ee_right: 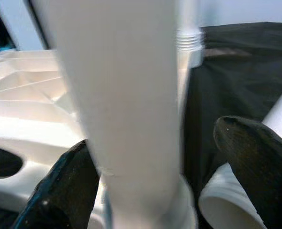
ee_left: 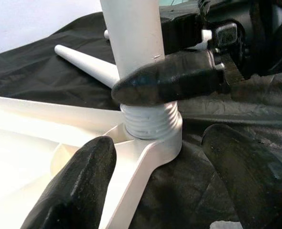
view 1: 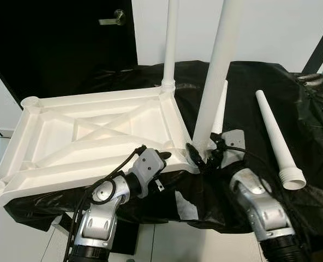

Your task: Building children table

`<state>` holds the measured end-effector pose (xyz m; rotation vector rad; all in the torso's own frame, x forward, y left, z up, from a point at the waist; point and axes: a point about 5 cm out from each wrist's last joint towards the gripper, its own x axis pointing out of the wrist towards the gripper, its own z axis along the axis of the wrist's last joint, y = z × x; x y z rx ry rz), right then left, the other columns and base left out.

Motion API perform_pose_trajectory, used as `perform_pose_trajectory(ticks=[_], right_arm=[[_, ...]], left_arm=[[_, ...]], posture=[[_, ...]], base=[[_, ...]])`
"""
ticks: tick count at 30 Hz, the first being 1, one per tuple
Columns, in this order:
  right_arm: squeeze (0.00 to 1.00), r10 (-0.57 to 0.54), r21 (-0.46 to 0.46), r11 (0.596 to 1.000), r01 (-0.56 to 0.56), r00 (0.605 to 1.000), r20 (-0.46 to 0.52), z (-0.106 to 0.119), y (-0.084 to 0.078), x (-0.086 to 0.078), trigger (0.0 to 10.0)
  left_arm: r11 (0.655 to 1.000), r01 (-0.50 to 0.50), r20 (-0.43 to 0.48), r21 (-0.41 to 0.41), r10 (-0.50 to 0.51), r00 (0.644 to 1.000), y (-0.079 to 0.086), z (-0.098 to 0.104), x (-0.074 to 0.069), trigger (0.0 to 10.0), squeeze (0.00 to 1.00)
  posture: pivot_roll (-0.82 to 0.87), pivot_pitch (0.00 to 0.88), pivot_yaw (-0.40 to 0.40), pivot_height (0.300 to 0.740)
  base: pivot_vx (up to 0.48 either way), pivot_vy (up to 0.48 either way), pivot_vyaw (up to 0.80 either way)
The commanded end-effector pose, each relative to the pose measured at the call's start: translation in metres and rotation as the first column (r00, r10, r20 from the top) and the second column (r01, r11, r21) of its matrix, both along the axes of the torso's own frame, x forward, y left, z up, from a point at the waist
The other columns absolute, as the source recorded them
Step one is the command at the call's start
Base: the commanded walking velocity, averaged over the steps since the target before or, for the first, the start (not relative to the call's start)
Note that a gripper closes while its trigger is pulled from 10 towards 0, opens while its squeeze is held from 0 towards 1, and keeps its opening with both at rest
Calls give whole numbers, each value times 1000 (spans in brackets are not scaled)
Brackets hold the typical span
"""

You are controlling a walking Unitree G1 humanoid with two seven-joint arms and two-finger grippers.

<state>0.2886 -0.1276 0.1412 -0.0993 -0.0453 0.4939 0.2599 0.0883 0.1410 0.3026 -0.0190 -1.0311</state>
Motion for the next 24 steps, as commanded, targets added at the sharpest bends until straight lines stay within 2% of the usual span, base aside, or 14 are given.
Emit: perform_pose_trajectory(ticks=[1, 2, 4, 6, 7, 8, 10, 14, 15, 18, 19, 24], right_arm=[[0, 60, -23, 998, -60, 998, 4, 1, -1, 5, 10000], [0, 60, -23, 998, -60, 998, 4, 1, -1, 5, 10000], [0, 181, -82, 980, -181, 983, -11, 4, 1, 16, 10000], [0, 181, -82, 980, -181, 983, -11, 4, 1, 16, 10000], [0, 227, -112, 967, -228, 974, -20, 5, 3, 20, 10000], [0, 227, -112, 967, -228, 974, -20, 5, 3, 20, 10000], [0, 267, -154, 951, -269, 963, -37, 3, 5, 31, 10000], [0, 292, -150, 943, -297, 955, -54, -1, 5, 35, 10000], [0, 300, -146, 941, -306, 952, -59, -2, 6, 36, 1804], [0, 304, -144, 940, -310, 951, -62, -3, 6, 36, 1804], [0, 309, -145, 938, -316, 949, -67, -4, 7, 36, 0], [0, 332, -123, 933, -339, 940, -79, -9, 4, 36, 0]], left_arm=[[987, -159, 40, -18, 160, 986, 4, 3, 8, 10000, 0], [987, -159, 40, -18, 160, 986, 4, 3, 8, 10000, 0], [987, -158, 44, -11, 159, 986, 5, 3, 9, 10000, 0], [987, -158, 44, -11, 159, 986, 5, 3, 9, 10000, 0], [987, -158, 45, -9, 158, 986, 5, 4, 9, 10000, 0], [987, -158, 45, -9, 158, 986, 5, 4, 9, 10000, 0], [987, -162, 54, -5, 162, 985, 5, 5, 9, 10000, 0], [984, -180, 60, -11, 180, 982, 7, 7, 9, 10000, 0], [983, -186, 61, -11, 186, 981, 8, 7, 9, 10000, 0], [982, -189, 62, -11, 189, 980, 8, 7, 9, 10000, 0], [981, -192, 61, -11, 193, 979, 9, 7, 8, 10000, 0], [981, -196, 56, -11, 196, 979, 10, 6, 7, 10000, 0]], posture=[[-18, 0, 3, 740], [-18, 0, 3, 740], [-10, 0, 6, 740], [-10, 0, 6, 740], [-8, 0, 5, 740], [-8, 0, 5, 740], [11, 0, -8, 740], [26, 0, -18, 740], [32, 0, -22, 740], [32, 0, -22, 740], [34, 0, -23, 740], [27, 0, -20, 740]], base=[[0, 0, 0], [0, 0, 0], [0, 0, 0], [0, 0, 0], [0, 0, 0], [0, 0, 0], [0, 0, 0], [0, 0, 0], [0, 0, 0], [0, 0, 0], [0, 0, 0], [0, 0, 0]])
